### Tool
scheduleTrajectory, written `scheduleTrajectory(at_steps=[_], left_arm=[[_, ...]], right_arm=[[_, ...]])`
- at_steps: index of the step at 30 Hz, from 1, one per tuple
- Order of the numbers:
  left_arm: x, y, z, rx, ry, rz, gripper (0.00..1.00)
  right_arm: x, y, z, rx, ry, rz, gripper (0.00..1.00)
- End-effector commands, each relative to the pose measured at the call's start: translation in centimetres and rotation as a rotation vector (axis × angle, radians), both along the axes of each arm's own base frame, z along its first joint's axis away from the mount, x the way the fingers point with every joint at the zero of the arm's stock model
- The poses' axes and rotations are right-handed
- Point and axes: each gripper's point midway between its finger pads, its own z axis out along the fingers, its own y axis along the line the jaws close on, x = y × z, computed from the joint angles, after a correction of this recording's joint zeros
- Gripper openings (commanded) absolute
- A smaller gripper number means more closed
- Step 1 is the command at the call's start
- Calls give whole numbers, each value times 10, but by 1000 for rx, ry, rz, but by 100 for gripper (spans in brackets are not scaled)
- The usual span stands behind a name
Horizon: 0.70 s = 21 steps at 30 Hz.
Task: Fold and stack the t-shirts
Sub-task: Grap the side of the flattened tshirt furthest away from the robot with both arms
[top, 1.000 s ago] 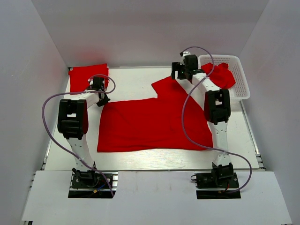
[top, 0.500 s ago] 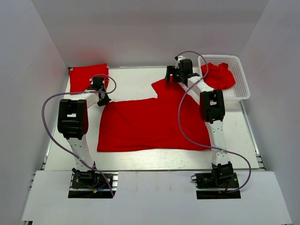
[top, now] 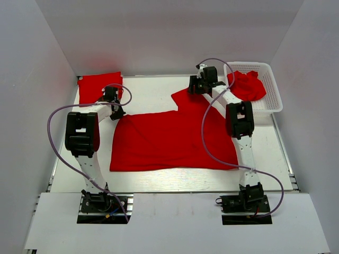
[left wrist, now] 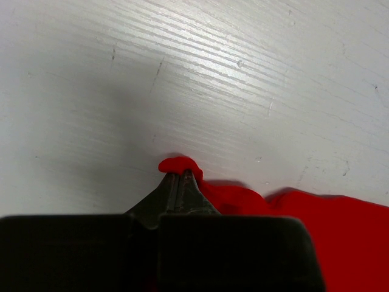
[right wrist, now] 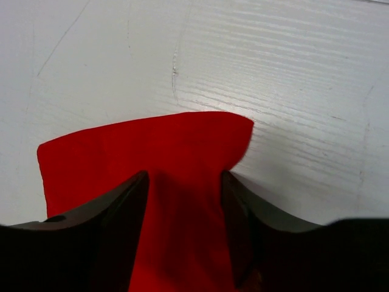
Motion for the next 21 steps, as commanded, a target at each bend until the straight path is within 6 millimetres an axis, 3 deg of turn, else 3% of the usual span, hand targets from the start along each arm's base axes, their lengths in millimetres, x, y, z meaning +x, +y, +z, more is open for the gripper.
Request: scheduleTrajectory(at_steps=[1, 6, 9, 13, 15, 16, 17, 19, 21], left_arm=[[-21, -1, -6, -3, 72, -19, 0], [-21, -1, -6, 2, 72, -27, 0], [-25, -1, -9, 2, 82, -27, 0], [-25, -1, -9, 2, 82, -27, 0], [-24, -1, -6, 2, 73, -27, 0], [-19, -1, -1, 1, 59, -27, 0], [-19, -1, -1, 6, 59, -34, 0], [-9, -1, 9, 5, 29, -34, 0], [-4, -1, 17, 9, 8, -42, 0]], right_arm=[[-8, -2, -18, -65, 65, -9, 55], [-13, -15, -30, -185, 99, -45, 46], [-16, -18, -36, -244, 112, -55, 34], [-14, -13, -34, -242, 95, -56, 0], [1, -13, -19, -243, 6, -87, 0], [2, -12, -6, -239, -28, -62, 0], [0, -12, -7, -218, -18, -74, 0], [4, 3, 17, -159, -84, -21, 0], [9, 4, 38, -138, -157, -15, 0]])
